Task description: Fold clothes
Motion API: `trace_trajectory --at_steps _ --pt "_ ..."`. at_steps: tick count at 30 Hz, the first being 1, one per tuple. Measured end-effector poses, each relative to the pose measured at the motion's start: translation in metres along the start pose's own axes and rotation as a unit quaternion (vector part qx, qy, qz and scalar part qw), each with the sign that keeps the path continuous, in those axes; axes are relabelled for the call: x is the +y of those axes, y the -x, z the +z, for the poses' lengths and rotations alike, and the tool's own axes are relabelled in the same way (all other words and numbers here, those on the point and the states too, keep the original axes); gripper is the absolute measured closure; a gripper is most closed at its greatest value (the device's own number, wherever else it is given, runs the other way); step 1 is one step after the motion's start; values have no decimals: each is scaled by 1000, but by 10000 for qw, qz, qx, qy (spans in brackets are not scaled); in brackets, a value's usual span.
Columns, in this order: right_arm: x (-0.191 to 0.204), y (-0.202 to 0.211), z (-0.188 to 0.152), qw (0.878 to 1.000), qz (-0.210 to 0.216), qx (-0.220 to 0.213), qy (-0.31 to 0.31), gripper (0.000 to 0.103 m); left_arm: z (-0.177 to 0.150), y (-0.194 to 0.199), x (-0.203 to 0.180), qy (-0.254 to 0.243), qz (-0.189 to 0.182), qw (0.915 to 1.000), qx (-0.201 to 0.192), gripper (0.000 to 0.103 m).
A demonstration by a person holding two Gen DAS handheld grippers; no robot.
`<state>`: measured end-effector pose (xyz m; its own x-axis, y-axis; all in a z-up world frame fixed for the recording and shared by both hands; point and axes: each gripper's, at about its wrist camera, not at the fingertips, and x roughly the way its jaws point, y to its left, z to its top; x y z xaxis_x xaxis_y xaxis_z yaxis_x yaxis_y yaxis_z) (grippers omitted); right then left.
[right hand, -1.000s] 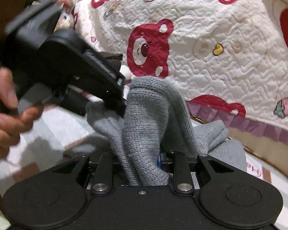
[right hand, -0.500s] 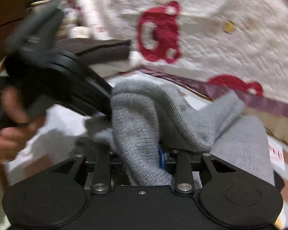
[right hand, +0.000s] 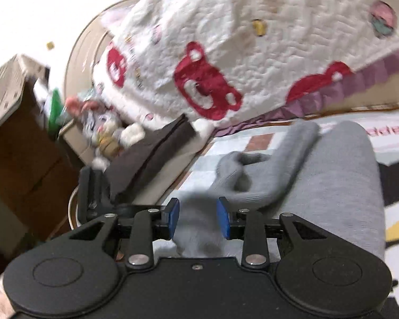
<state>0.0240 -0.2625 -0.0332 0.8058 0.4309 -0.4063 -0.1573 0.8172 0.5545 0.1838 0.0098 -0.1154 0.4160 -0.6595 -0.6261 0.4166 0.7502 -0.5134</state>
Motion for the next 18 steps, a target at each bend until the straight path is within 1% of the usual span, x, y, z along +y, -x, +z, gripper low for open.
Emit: trace_trajectory --at_steps 1,3,5,8,10,11,14,16,17,18 --pt "-6 1 1 9998 -131 -33 -164 66 0 2 -2 -52 -27 10000 -59 87" --pt "-17 3 3 9979 -399 -99 -492 58 1 6 -5 -156 -82 9997 -178 88" --pt "-27 -2 4 9921 -1000 -66 -761 57 3 12 -14 -334 -160 9989 -295 88" --pt "-29 -15 -8 9884 -1415 181 -528 56 3 8 -15 -441 77 9988 -185 88" --pt "-22 -23 -14 9890 -1430 358 -106 56 3 6 -16 -511 237 9984 -111 88" --pt "-20 -27 -16 9894 -1398 389 -74 57 2 5 -15 -530 332 9980 -71 88" --pt "-12 -40 -21 9903 -1299 484 21 57 3 13 -20 -612 415 9971 -154 88" --pt "-11 -41 -27 9905 -1254 548 -117 57 4 28 -22 -597 585 9951 -535 88" --pt "-9 -44 -30 9903 -1255 592 -79 57 4 35 -23 -590 670 9934 -726 86" --pt "-8 -46 -32 9902 -1259 597 -27 57 4 41 -18 -446 662 9922 -953 84"
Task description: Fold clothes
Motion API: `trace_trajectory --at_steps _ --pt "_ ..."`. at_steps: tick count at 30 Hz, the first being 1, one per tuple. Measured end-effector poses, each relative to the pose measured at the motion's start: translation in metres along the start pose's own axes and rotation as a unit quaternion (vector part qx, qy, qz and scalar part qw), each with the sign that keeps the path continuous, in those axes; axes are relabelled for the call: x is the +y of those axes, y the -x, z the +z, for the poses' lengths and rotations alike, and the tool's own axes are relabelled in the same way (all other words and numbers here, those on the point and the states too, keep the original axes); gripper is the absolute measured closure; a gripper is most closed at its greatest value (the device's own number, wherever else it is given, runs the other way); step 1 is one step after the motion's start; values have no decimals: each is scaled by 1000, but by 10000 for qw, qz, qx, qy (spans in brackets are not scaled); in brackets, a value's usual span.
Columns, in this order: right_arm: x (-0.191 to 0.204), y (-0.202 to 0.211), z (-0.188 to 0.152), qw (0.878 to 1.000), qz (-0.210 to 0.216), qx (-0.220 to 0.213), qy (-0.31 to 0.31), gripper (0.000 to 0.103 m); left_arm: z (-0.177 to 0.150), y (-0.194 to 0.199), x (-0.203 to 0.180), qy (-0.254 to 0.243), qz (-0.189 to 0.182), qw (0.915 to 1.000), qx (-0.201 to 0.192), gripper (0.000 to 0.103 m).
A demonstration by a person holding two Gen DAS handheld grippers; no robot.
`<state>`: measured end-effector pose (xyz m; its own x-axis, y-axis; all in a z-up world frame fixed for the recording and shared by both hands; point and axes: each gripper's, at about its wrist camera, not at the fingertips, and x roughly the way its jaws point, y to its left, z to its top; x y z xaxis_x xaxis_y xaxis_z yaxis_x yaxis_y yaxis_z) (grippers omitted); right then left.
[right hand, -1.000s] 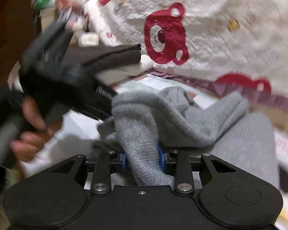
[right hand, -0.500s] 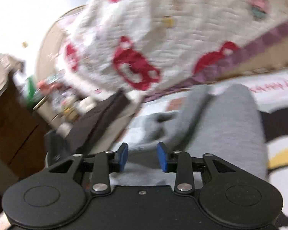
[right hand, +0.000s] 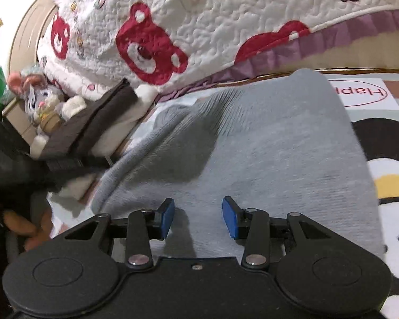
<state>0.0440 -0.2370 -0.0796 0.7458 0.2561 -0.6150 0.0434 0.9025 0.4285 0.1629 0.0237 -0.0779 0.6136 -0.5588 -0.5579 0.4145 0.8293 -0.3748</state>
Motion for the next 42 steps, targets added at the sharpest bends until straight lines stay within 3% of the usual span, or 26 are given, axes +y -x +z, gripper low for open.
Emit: trace_trajectory --at_steps 1,5,10,13,16,18,21,28,32,34,36,37,39,41,42 --pt "2 -2 -2 10000 -8 -2 51 56 1 6 6 160 15 9996 -217 80" --pt "3 -3 -2 9999 -84 -104 53 58 -1 1 19 724 -863 9936 -98 63" --pt "-5 18 20 9951 -413 -749 -506 56 -5 -17 8 698 -1200 9902 166 62" --pt "-17 17 36 9899 -850 -892 -697 53 -6 -22 4 855 -1519 9844 232 61" --pt "-14 -4 47 9902 -1210 -688 -135 53 -6 -22 0 968 -1724 9800 228 56" --pt "-3 -23 48 9911 -1180 -533 303 50 -7 -23 -1 1048 -1834 9772 231 52" --pt "4 -48 44 9977 -579 -315 167 51 -9 -29 -3 1025 -1831 9772 315 49" --pt "-4 -47 25 9985 396 -296 -216 53 -13 -39 -1 906 -1315 9867 319 44" --pt "-1 -41 15 9947 986 276 -68 53 -15 -53 2 959 -1321 9856 435 44" --pt "-2 -26 12 9920 1197 407 2 53 -15 -56 -4 828 -1295 9868 515 44" --pt "-4 -2 11 9911 1271 365 143 54 -17 -56 -19 331 -1047 9926 521 43" --pt "-8 14 16 9939 1090 65 181 54 -18 -57 -27 81 -921 9943 523 44" --pt "-21 47 26 9964 570 -613 137 49 -21 -52 -52 -728 -353 9960 377 87" --pt "-41 63 33 9946 -50 -1010 -232 46 -25 -48 -77 -1532 221 9877 227 89" --pt "-51 71 36 9912 -356 -1203 -416 46 -18 -35 -78 -1546 282 9876 -28 89"
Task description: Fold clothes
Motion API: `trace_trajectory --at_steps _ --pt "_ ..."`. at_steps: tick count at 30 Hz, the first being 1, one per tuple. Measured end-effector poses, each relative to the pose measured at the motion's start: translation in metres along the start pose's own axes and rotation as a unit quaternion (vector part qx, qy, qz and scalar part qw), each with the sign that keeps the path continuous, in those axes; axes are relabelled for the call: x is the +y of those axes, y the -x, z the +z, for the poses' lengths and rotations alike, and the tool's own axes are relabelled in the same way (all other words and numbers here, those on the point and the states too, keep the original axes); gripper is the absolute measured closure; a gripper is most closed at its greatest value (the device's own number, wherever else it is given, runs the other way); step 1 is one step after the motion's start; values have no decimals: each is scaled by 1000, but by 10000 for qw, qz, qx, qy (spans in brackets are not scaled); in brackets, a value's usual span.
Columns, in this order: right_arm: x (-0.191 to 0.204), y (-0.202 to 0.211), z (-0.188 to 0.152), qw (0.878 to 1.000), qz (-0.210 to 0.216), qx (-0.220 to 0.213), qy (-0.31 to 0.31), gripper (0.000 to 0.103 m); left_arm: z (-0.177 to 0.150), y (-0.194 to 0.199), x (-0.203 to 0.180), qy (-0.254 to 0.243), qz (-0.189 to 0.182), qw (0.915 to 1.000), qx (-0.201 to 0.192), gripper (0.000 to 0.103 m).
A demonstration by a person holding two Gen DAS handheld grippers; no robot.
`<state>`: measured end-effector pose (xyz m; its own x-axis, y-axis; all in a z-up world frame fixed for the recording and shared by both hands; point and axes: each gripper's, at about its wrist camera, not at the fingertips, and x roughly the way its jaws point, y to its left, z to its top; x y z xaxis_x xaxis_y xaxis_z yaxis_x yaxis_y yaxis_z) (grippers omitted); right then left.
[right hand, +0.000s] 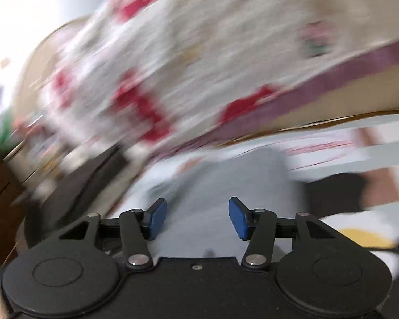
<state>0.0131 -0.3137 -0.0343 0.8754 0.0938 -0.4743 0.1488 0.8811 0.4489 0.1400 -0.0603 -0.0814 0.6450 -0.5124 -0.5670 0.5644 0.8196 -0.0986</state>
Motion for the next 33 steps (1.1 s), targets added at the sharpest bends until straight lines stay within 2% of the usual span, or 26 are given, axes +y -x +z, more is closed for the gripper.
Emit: trace_trajectory --at_steps 2,3,6,8,9,11,12,14,15,17,18,20,23,25,28,30,33 --pt "-19 3 2 9991 -281 -15 -325 46 14 27 4 -3 194 9986 -493 89" --pt "-22 1 0 9989 -303 18 -363 46 17 33 16 179 209 9984 -503 89" --pt "-27 -9 -9 9984 -376 176 -384 45 -5 13 55 980 379 9944 96 88" --pt "-24 -23 -19 9980 -434 356 -275 43 -25 -6 74 1357 211 9893 486 82" --pt "-23 -29 -24 9977 -464 444 -221 42 -26 -8 85 1672 20 9848 477 80" --pt "-22 -31 -29 9965 -625 517 -193 41 -25 -10 102 2279 -395 9717 484 67" --pt "-25 -27 -28 9958 -724 506 -239 41 -23 -10 109 2566 -617 9632 504 65" --pt "-31 -20 -25 9952 -782 452 -366 41 -28 -12 111 2851 -858 9534 495 62" --pt "-33 -16 -22 9954 -742 410 -446 41 -29 -13 109 2787 -825 9553 544 62" --pt "-28 -11 -18 9972 -412 379 -496 41 -26 -13 94 2417 -677 9665 527 61" --pt "-20 -10 -19 9980 -308 442 -317 41 -25 -13 87 2230 -603 9716 518 60" --pt "-1 -10 -24 9974 -198 654 216 41 -23 -12 72 1868 -476 9800 496 51" --pt "25 -9 -49 9825 -636 1024 1417 40 -22 -11 58 1525 -321 9867 471 45" --pt "26 -4 -63 9747 -815 1080 1782 40 -22 -11 50 1293 -233 9903 450 45" --pt "12 -3 -66 9753 -772 1362 1558 45 -22 -11 44 943 -60 9946 433 50" --pt "2 -9 -70 9747 -830 1565 1360 47 -23 -11 40 782 26 9961 413 51" --pt "-20 -18 -74 9781 -688 1849 667 47 -21 -11 36 559 184 9976 368 50"
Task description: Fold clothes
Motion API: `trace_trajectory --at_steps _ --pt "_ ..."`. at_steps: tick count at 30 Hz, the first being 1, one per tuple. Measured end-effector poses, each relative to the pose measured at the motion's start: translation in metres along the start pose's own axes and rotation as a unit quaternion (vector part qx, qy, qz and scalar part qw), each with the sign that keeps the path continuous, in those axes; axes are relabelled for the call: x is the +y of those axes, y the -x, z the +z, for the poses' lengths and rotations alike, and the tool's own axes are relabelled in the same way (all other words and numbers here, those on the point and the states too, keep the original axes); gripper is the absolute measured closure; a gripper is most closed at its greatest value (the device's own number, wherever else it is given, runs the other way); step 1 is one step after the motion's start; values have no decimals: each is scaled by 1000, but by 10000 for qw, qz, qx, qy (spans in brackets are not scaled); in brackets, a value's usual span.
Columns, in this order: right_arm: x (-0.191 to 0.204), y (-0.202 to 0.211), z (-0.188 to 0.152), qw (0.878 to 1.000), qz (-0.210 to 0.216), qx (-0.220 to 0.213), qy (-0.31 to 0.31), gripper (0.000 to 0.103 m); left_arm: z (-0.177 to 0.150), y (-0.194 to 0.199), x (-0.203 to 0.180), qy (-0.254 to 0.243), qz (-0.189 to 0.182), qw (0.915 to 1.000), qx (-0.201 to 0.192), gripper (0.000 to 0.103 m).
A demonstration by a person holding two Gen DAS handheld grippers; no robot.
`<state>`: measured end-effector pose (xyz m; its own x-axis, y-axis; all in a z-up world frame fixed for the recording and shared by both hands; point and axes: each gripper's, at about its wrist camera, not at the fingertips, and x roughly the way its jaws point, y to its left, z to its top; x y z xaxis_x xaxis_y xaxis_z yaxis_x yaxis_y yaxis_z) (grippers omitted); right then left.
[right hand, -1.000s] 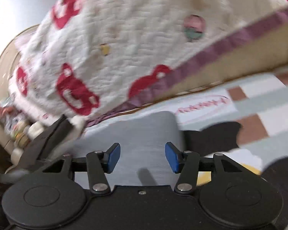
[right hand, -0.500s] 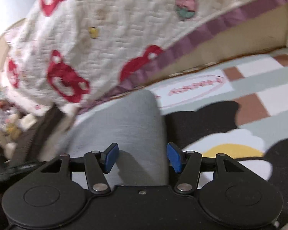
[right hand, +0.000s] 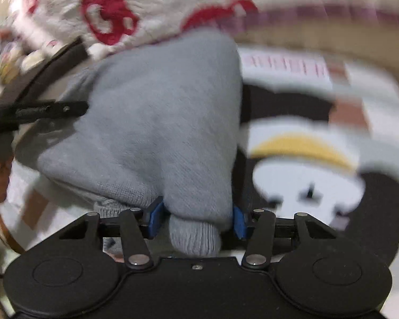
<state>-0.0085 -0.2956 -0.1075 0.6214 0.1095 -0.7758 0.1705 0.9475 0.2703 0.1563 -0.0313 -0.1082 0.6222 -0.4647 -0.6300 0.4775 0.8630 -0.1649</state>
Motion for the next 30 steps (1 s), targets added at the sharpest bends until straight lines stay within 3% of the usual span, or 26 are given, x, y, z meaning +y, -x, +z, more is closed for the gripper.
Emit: trace_trajectory --at_steps 2,5,6,9,11,13,15,18,21,23,26,28,30 --pt "-13 3 1 9980 336 38 -528 47 3 2 1 -80 165 9998 -35 46" --pt "-16 13 4 9955 648 98 -687 40 8 5 10 95 204 9997 20 40" --pt "-18 18 7 9940 742 71 -805 40 11 6 16 286 59 9995 110 40" --pt "-26 39 19 9866 1064 -216 -1221 39 18 16 29 428 -895 9948 237 41" --pt "-30 47 29 9781 1281 -587 -1530 38 21 25 34 462 -1206 9914 219 39" --pt "-32 49 41 9665 1519 -958 -1836 35 19 29 40 769 -1154 9903 127 33" --pt "-29 40 50 9712 1218 -1136 -1703 33 16 23 44 824 -982 9914 259 33" --pt "-17 12 62 9904 390 -941 -939 33 9 13 49 928 -866 9908 463 27" --pt "-16 -6 64 9931 484 -856 -636 32 1 2 62 1440 -1084 9801 826 22" --pt "-28 -11 61 9898 761 -798 -907 31 -4 -8 69 1761 -1156 9718 1060 18" --pt "-45 -19 56 9849 1002 -663 -1246 28 -19 -21 82 2445 -1588 9472 1335 18" --pt "-58 -26 49 9738 1387 -537 -1717 26 -24 -23 85 2679 -1728 9391 1281 18" --pt "-71 -35 40 9591 1766 -376 -2182 21 -22 -22 81 2573 -1678 9432 1262 24"
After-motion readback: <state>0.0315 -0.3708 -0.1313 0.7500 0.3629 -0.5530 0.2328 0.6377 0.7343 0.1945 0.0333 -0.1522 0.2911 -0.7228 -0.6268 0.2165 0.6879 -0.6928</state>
